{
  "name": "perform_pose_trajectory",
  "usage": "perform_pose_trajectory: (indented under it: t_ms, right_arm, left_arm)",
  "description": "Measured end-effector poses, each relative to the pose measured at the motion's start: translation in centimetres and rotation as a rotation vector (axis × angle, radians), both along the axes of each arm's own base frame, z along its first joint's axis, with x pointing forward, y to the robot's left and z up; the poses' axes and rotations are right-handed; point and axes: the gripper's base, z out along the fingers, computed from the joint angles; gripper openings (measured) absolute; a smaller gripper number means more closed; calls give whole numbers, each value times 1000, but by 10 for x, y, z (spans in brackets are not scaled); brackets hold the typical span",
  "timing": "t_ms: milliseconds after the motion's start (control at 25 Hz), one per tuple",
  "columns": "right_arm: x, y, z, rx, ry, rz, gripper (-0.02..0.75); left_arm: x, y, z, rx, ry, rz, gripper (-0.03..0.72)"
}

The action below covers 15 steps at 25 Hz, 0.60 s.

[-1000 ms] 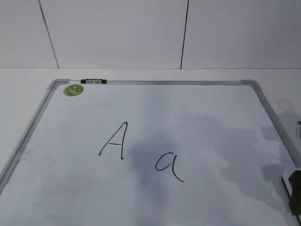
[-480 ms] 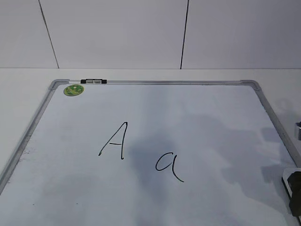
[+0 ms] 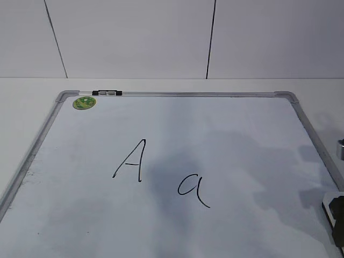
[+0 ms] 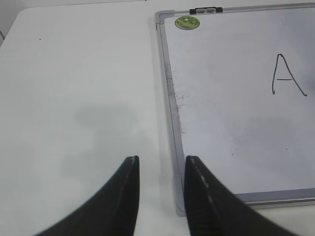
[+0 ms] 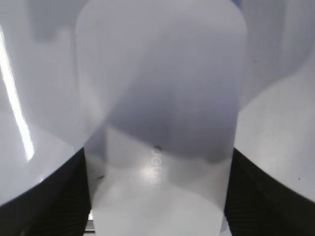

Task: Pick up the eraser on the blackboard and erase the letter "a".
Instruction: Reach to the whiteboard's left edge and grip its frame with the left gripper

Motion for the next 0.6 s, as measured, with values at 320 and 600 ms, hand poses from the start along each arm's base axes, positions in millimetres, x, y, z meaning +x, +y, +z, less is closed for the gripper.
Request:
perform_pose_trajectory:
  t_ms: [320,600]
  right_arm:
    - [0,0,0,-1,-2,1,561]
    - [0,0,0,-1,-4,1,561]
  left_arm:
    - [0,0,0,0,0,0,235]
    - [0,0,0,0,0,0,236]
